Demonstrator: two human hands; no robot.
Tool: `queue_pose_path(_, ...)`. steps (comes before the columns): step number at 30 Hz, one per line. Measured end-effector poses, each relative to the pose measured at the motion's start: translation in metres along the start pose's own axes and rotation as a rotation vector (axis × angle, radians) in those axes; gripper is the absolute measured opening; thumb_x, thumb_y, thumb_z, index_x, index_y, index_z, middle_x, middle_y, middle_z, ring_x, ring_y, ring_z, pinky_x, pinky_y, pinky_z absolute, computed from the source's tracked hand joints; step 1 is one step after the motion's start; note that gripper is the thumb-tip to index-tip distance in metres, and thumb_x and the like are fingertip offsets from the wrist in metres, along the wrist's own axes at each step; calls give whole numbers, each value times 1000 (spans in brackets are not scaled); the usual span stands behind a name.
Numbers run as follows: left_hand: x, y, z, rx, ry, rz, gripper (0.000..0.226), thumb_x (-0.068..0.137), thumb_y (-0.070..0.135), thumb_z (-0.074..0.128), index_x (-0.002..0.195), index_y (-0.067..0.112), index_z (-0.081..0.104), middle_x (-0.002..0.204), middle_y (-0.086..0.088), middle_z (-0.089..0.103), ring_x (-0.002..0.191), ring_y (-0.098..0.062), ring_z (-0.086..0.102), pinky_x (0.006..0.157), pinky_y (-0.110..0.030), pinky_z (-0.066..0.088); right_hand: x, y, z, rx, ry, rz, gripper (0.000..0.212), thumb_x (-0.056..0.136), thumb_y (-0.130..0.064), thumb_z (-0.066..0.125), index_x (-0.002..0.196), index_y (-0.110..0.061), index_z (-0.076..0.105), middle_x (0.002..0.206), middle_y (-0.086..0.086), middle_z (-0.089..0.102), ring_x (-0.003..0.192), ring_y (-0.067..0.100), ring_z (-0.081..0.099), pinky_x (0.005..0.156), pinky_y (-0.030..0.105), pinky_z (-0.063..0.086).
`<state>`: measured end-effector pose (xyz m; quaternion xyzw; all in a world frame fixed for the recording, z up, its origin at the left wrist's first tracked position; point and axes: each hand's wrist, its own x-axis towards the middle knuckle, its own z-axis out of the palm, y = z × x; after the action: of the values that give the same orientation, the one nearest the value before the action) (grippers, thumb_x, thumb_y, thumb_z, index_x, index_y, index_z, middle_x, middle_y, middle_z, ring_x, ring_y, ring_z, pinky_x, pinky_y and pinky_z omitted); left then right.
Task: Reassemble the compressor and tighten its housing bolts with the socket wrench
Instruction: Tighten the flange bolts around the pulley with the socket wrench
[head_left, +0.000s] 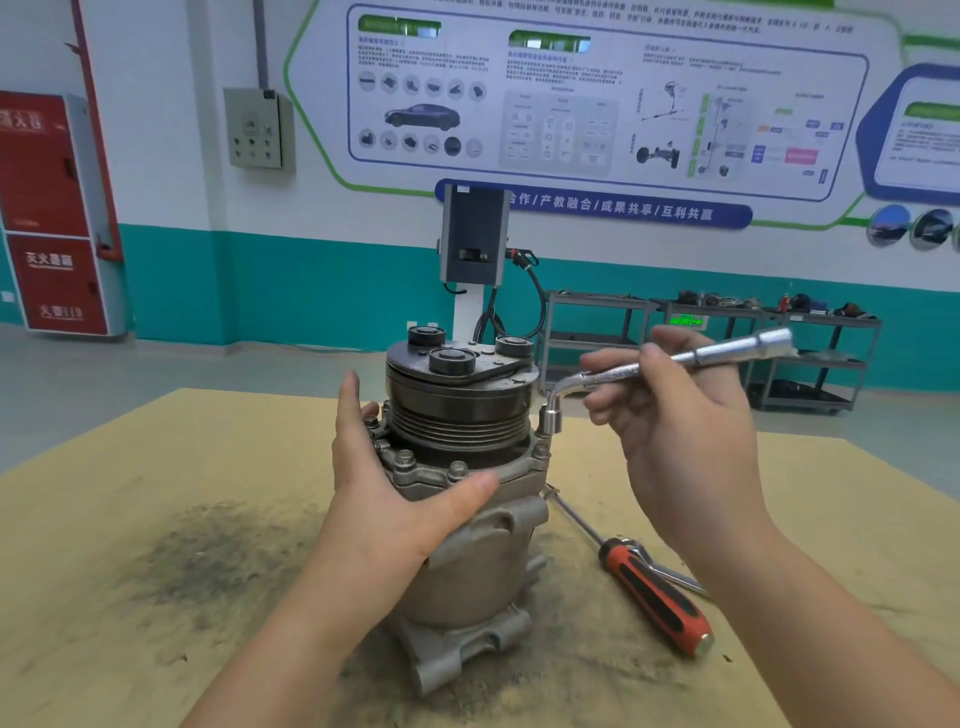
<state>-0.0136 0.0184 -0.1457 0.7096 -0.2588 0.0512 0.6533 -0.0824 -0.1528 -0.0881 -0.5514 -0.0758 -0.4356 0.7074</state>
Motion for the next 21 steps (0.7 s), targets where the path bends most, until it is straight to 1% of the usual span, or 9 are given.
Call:
queue_pose_path(2, -1, -1, 2, -3, 16, 21, 122, 49, 74, 74, 135, 70, -13, 159, 18, 18, 144, -7, 27, 117, -35, 21, 6, 1, -4, 129, 61, 160, 14, 101, -1, 35, 102, -13, 43, 67, 12, 70, 46, 15, 56, 48, 25, 48)
queue_pose_path(4, -2, -2, 3, -1, 33, 30, 125, 45, 69, 70, 142, 62, -9, 158, 17, 21, 144, -8, 29, 113, -30, 22, 9, 5, -6, 207, 91, 239, 14, 99, 0, 35, 104, -10, 44, 65, 14, 69, 45, 15, 54, 46, 24, 47)
queue_pose_path(6, -2, -3, 4, -9, 50, 30, 124, 45, 66, 70, 143, 61, -6, 157, 16, 24, 142, -8, 31, 110, -26, 23, 11, 9, -8, 252, 97, 287, 14, 98, 0, 36, 104, -8, 46, 65, 14, 68, 44, 16, 53, 45, 24, 46)
queue_pose_path(8, -3, -4, 5, -19, 70, 34, 122, 46, 66, 71, 143, 62, -3, 156, 18, 25, 141, -7, 32, 110, -26, 24, 13, 12, -11, 270, 80, 346, 13, 96, -2, 37, 103, -7, 47, 65, 14, 67, 44, 16, 51, 45, 24, 46)
queue_pose_path(10, -2, -3, 4, -23, 72, 45, 115, 52, 63, 75, 137, 69, -2, 155, 23, 23, 140, -5, 32, 110, -27, 24, 16, 13, -14, 292, 67, 416, 11, 95, -4, 39, 101, -7, 48, 65, 12, 65, 44, 16, 50, 44, 24, 45)
queue_pose_path(13, 2, -6, -1, -30, 54, 51, 112, 66, 45, 83, 131, 74, -2, 153, 25, 24, 137, -2, 33, 107, -26, 25, 22, 13, -11, 290, 35, 526, 9, 91, -5, 39, 96, -9, 45, 61, 9, 60, 43, 14, 46, 42, 22, 42)
queue_pose_path(16, 7, -10, -3, -48, 32, 60, 112, 69, 38, 85, 130, 74, -2, 152, 22, 29, 135, -3, 38, 107, -26, 28, 34, 13, -3, 237, -39, 631, 8, 86, -6, 39, 92, -10, 43, 58, 4, 53, 38, 12, 40, 37, 19, 36)
queue_pose_path(18, 8, -12, -2, -65, 34, 65, 110, 69, 36, 85, 126, 74, -2, 149, 18, 35, 134, -5, 41, 108, -28, 30, 37, 17, 3, 223, -38, 666, 6, 86, -6, 40, 88, -11, 43, 56, 1, 50, 36, 10, 37, 33, 19, 35)
queue_pose_path(21, 8, -12, 0, -83, 44, 67, 110, 69, 35, 85, 132, 72, 2, 149, 13, 37, 135, -8, 42, 110, -30, 31, 29, 23, 4, 333, 62, 614, 12, 88, -5, 40, 80, -12, 44, 55, 0, 50, 34, 10, 36, 32, 18, 33)
